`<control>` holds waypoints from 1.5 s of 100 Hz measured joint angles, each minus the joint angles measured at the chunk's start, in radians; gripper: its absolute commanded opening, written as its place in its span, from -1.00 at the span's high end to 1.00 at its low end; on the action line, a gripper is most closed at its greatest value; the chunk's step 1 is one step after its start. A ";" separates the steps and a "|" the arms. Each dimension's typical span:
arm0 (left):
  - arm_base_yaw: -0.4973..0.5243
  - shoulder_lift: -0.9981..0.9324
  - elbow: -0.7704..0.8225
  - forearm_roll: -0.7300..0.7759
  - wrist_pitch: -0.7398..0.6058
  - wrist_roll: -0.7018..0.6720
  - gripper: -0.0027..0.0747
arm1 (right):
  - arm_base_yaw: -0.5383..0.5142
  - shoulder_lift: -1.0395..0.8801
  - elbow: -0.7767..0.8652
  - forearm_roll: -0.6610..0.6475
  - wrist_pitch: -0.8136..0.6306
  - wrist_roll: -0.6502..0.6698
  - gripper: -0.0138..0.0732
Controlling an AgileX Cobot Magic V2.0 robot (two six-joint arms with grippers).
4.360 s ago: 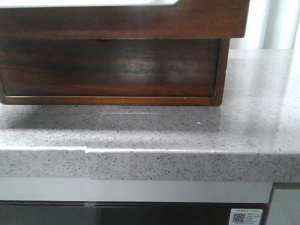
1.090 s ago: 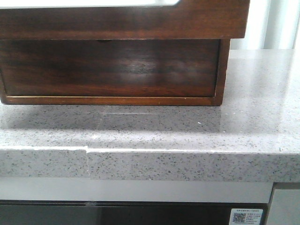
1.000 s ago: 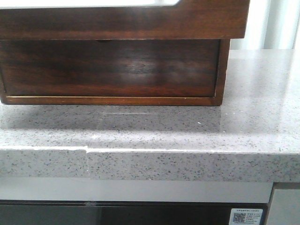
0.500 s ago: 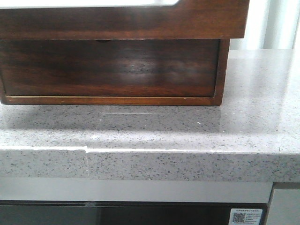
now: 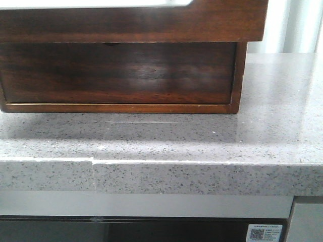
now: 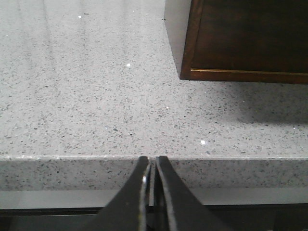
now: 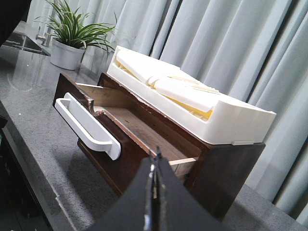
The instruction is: Put scissors in drawer with both arms
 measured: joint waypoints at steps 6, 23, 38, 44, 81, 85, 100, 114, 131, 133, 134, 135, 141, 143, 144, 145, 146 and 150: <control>0.000 0.000 0.000 0.000 0.000 0.000 0.98 | -0.002 0.000 0.002 -0.009 0.000 0.000 0.80; 0.000 0.000 0.000 0.000 0.000 0.000 0.98 | -0.061 0.000 0.082 -0.056 -0.047 0.018 0.80; 0.000 0.000 0.000 0.000 0.000 0.000 0.98 | -0.204 0.000 0.267 -0.044 -0.198 0.163 0.80; 0.000 0.000 0.000 0.000 0.000 0.000 0.98 | -0.270 0.000 0.352 -0.023 -0.269 0.222 0.80; 0.000 0.000 0.000 0.000 0.000 0.000 0.98 | -0.504 0.000 0.658 0.005 -0.397 0.313 0.80; 0.000 0.000 0.000 0.000 0.000 0.000 0.98 | -0.511 0.000 0.658 0.005 -0.383 0.313 0.80; 0.000 0.000 0.000 0.000 0.001 0.000 0.98 | -0.515 -0.031 0.658 0.005 -0.304 0.316 0.80; 0.000 0.000 0.000 0.000 0.001 0.000 0.98 | -0.515 -0.060 0.658 0.006 -0.225 0.316 0.80; 0.000 0.000 0.000 0.000 0.001 0.000 0.98 | -0.515 -0.061 0.658 0.006 -0.221 0.316 0.80; 0.000 0.000 0.000 0.000 0.001 0.000 0.98 | -0.516 -0.061 0.658 0.006 -0.221 0.316 0.80; 0.000 0.000 0.000 0.000 0.001 0.000 0.98 | -0.516 -0.061 0.658 0.006 -0.221 0.316 0.80; 0.000 0.000 0.000 0.000 0.001 0.000 0.98 | -0.516 -0.061 0.658 0.006 -0.221 0.316 0.80; 0.000 0.000 0.000 0.000 0.001 0.000 0.98 | -0.516 -0.061 0.658 0.006 -0.221 0.316 0.80; 0.000 0.000 0.000 0.000 0.001 0.000 0.98 | -0.516 -0.061 0.658 0.006 -0.221 0.316 0.80; 0.000 0.000 0.000 0.000 0.001 0.000 0.98 | -0.516 -0.061 0.658 0.006 -0.221 0.316 0.80; 0.000 0.000 0.000 0.000 0.001 0.000 0.98 | -0.516 -0.061 0.658 0.006 -0.221 0.316 0.80; 0.000 0.000 0.000 0.000 0.001 0.000 0.98 | -0.516 -0.061 0.658 0.006 -0.221 0.316 0.80; 0.000 0.000 0.000 0.000 0.001 0.000 0.98 | -0.516 -0.061 0.658 0.006 -0.221 0.316 0.80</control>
